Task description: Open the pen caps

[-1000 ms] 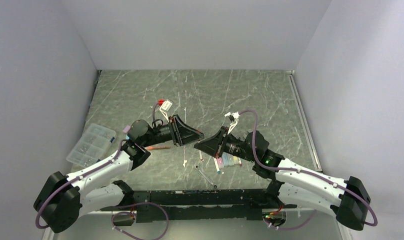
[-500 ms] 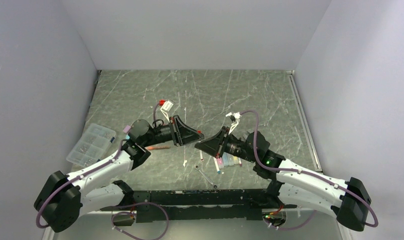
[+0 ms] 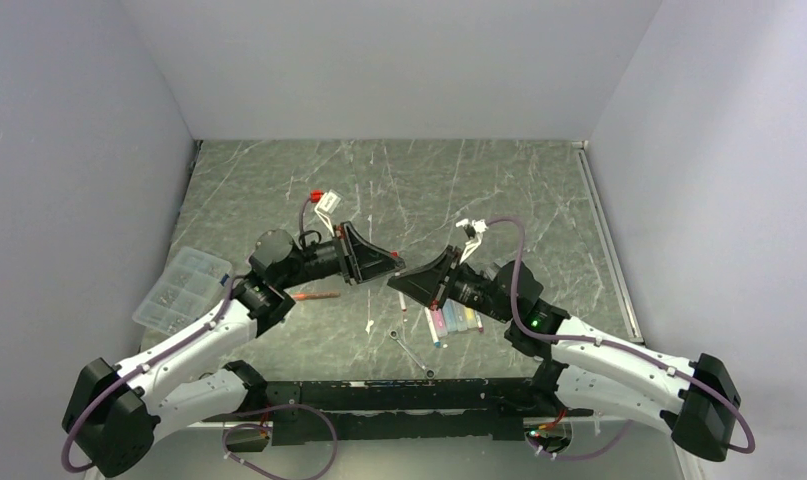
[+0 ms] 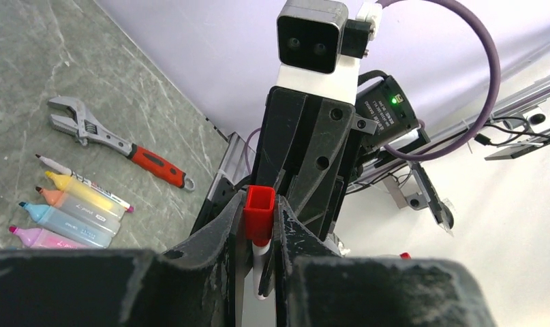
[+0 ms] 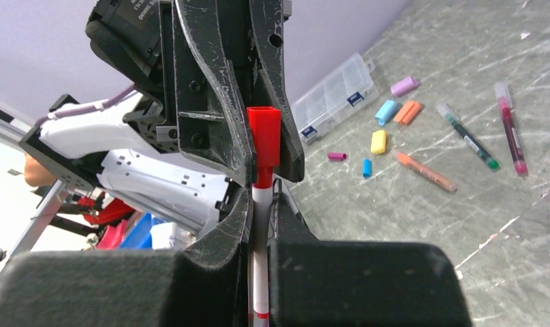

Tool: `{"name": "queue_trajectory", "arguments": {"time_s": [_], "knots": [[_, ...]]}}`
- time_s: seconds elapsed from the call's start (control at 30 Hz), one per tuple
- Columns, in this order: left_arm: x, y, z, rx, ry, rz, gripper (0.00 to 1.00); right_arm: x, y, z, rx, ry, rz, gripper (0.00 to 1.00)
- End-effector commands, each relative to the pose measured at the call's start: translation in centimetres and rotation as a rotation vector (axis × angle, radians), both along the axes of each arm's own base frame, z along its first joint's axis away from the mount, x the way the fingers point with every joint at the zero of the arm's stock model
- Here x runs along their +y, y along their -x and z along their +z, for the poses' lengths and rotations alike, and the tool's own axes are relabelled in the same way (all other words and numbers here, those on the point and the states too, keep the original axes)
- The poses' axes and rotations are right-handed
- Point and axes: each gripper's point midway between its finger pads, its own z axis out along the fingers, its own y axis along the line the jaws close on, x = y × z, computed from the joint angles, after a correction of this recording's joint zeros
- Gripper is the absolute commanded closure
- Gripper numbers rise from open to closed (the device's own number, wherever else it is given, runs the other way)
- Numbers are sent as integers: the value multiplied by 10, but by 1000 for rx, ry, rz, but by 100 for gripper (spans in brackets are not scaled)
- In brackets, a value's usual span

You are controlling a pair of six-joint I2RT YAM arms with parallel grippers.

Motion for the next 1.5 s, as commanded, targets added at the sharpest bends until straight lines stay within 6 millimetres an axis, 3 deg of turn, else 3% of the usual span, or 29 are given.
{"name": "queue_trajectory", "arguments": {"time_s": [0.0,0.27,0.77,1.23,1.37,1.4,1.47], "knots": [[33,-51,73,-141,155,246,100,-4,3,-6,9,27,5,100],[52,-70,86,-153,160,349,100,-12,4,-9,14,32,-25,100],[78,-107,85,-147,130,552,100,-20,3,-9,18,50,-71,100],[105,-135,91,-140,162,638,100,-27,4,-12,32,54,-102,100],[95,-135,85,-107,122,564,100,-27,5,-6,14,28,-102,100],[88,-131,80,-94,91,512,96,-29,3,-2,2,18,-114,100],[74,-119,72,-87,58,401,67,-32,0,7,-24,-5,-142,100]]}}
